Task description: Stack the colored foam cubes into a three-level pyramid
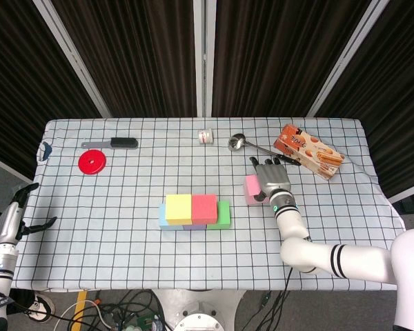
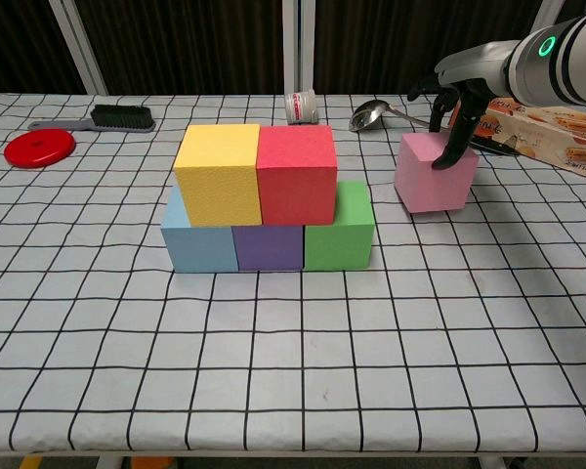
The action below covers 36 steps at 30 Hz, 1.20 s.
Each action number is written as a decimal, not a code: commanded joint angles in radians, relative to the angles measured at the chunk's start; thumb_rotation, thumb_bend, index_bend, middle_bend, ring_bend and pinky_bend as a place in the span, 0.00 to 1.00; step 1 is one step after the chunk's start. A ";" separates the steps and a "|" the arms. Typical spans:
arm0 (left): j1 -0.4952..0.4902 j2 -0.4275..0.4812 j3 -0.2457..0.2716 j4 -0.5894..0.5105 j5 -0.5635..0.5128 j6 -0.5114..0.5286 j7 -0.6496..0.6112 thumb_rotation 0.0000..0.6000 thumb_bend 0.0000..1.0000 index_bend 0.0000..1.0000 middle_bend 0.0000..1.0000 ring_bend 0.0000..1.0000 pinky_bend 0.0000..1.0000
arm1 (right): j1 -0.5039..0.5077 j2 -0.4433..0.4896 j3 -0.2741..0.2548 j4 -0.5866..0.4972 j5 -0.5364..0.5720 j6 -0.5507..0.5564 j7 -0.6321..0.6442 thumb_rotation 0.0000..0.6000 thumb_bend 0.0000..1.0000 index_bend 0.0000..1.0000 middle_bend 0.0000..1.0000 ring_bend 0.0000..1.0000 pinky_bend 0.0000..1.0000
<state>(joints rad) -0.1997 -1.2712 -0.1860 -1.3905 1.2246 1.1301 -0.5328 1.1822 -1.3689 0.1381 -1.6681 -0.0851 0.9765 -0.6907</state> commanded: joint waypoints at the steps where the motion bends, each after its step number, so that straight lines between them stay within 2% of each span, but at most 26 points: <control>1: 0.000 0.000 -0.001 -0.001 0.000 0.001 -0.002 1.00 0.16 0.13 0.12 0.00 0.07 | -0.004 0.021 0.002 -0.005 0.030 -0.061 -0.003 1.00 0.11 0.00 0.33 0.01 0.00; 3: 0.000 0.000 0.000 -0.001 0.000 0.000 -0.003 1.00 0.16 0.13 0.12 0.00 0.07 | -0.005 0.030 0.005 -0.004 0.032 -0.078 0.002 1.00 0.10 0.00 0.26 0.00 0.00; 7: -0.001 0.000 0.002 -0.002 0.002 -0.001 0.000 1.00 0.16 0.13 0.12 0.00 0.07 | -0.012 0.051 0.011 -0.016 0.026 -0.096 0.021 1.00 0.10 0.00 0.19 0.00 0.00; 14: -0.002 0.000 0.003 -0.006 0.001 0.000 0.004 1.00 0.16 0.13 0.12 0.00 0.07 | -0.029 0.098 0.013 -0.037 0.002 -0.154 0.063 1.00 0.10 0.00 0.17 0.00 0.00; 17: -0.003 0.002 0.005 -0.009 0.002 -0.004 0.008 1.00 0.16 0.13 0.12 0.00 0.07 | -0.056 0.123 0.010 -0.030 -0.074 -0.241 0.104 1.00 0.10 0.00 0.15 0.00 0.00; 19: -0.005 0.003 0.005 -0.012 0.004 -0.004 0.012 1.00 0.16 0.13 0.12 0.00 0.07 | -0.083 0.145 0.010 -0.010 -0.168 -0.321 0.138 1.00 0.10 0.00 0.14 0.00 0.00; 21: -0.006 0.001 0.004 -0.016 0.001 -0.004 0.014 1.00 0.16 0.13 0.12 0.00 0.07 | -0.108 0.161 0.006 0.010 -0.286 -0.357 0.156 1.00 0.10 0.00 0.14 0.00 0.00; 24: -0.012 -0.002 0.008 -0.019 0.001 -0.014 0.025 1.00 0.16 0.13 0.12 0.00 0.07 | -0.147 0.169 0.005 0.024 -0.432 -0.362 0.194 1.00 0.10 0.00 0.14 0.00 0.00; 27: -0.016 -0.004 0.009 -0.023 0.000 -0.018 0.035 1.00 0.16 0.13 0.12 0.00 0.07 | -0.168 0.175 -0.003 0.032 -0.514 -0.367 0.228 1.00 0.10 0.00 0.14 0.00 0.00; 30: -0.019 -0.006 0.008 -0.027 -0.002 -0.019 0.044 1.00 0.16 0.13 0.12 0.00 0.07 | -0.175 0.172 -0.031 0.047 -0.583 -0.359 0.225 1.00 0.10 0.00 0.14 0.00 0.00; 36: -0.023 -0.005 0.010 -0.031 -0.007 -0.026 0.054 1.00 0.16 0.13 0.12 0.00 0.07 | -0.186 0.153 -0.062 0.065 -0.655 -0.335 0.242 1.00 0.10 0.00 0.16 0.00 0.00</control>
<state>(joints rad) -0.2224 -1.2765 -0.1764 -1.4215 1.2170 1.1045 -0.4788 1.0016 -1.2113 0.0823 -1.6091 -0.7306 0.6359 -0.4555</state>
